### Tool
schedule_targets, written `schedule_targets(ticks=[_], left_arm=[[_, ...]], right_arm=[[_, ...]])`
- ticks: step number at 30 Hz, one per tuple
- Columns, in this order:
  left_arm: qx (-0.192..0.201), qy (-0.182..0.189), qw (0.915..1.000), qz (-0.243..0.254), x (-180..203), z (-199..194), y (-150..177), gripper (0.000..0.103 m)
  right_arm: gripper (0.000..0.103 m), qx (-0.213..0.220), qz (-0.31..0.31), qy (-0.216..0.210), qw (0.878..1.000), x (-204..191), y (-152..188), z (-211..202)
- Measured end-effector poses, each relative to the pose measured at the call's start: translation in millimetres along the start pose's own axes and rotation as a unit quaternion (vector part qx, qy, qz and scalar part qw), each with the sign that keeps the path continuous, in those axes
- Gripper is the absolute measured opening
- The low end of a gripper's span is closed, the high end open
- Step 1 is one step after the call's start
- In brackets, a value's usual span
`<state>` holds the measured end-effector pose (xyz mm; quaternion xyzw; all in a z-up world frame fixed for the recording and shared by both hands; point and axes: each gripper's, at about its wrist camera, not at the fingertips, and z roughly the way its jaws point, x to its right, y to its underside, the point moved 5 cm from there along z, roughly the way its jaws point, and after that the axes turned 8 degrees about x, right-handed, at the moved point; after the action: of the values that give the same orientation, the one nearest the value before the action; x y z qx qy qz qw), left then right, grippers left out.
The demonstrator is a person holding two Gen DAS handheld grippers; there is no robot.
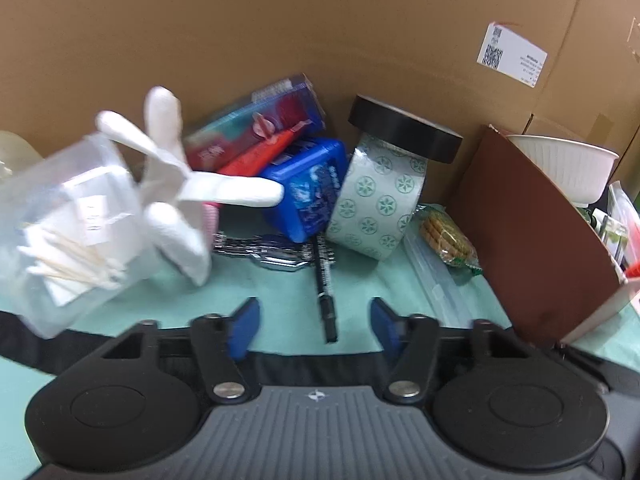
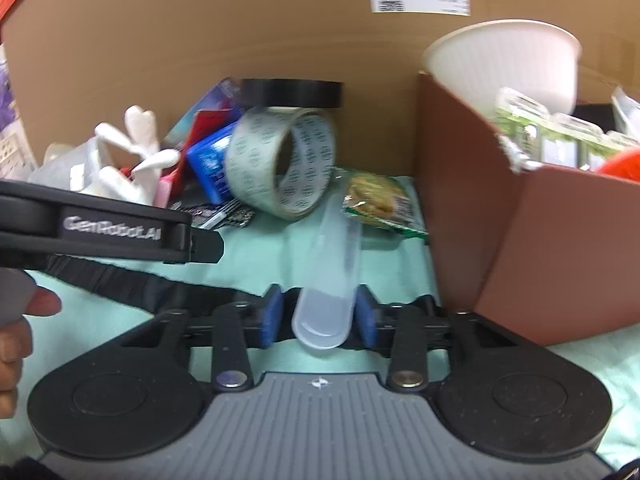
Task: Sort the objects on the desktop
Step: 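Grasp the black marker with the left tool while the right tool lifts the clear tube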
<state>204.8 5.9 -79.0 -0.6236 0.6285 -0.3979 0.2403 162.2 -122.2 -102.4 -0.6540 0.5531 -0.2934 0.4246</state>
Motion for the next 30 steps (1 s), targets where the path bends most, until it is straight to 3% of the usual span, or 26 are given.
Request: schedule_targets(ticks=[1, 3, 4, 12, 21, 26, 29, 30], left_arm=[[-0.007, 0.004, 1.0, -0.002, 1, 4, 1, 0.038], [-0.004, -0.002, 1.0, 0.004, 3, 8, 1, 0.01], [-0.009, -0.002, 0.9999, 0.006, 3, 9, 3, 0.007], [-0.004, 0.011, 0.9999, 0.007, 5, -33, 24, 0.006], [-0.032, 0.028, 0.9986, 0.033, 10, -107, 84, 0.007], [-0.028, 0.003, 0.9985, 0.048, 11, -110, 85, 0.022], [-0.031, 0.005, 0.9982, 0.051, 14, -101, 80, 0.023], [-0.029, 0.005, 0.9981, 0.054, 16, -97, 79, 0.027]], right_arm=[[0.03, 0.001, 0.0, -0.001, 1.0, 0, 1, -1], [0.029, 0.001, -0.007, -0.003, 1.0, 0, 3, -4], [0.027, 0.001, -0.011, -0.004, 1.0, -1, 3, -6], [0.026, -0.009, -0.053, -0.031, 0.998, -7, 27, -47], [0.026, -0.038, -0.074, -0.068, 0.994, -4, 49, -107], [0.029, -0.042, -0.075, -0.072, 0.994, 0, 53, -122], [0.029, -0.04, -0.082, -0.071, 0.993, -2, 51, -119], [0.03, -0.04, -0.083, -0.071, 0.993, -2, 49, -117]])
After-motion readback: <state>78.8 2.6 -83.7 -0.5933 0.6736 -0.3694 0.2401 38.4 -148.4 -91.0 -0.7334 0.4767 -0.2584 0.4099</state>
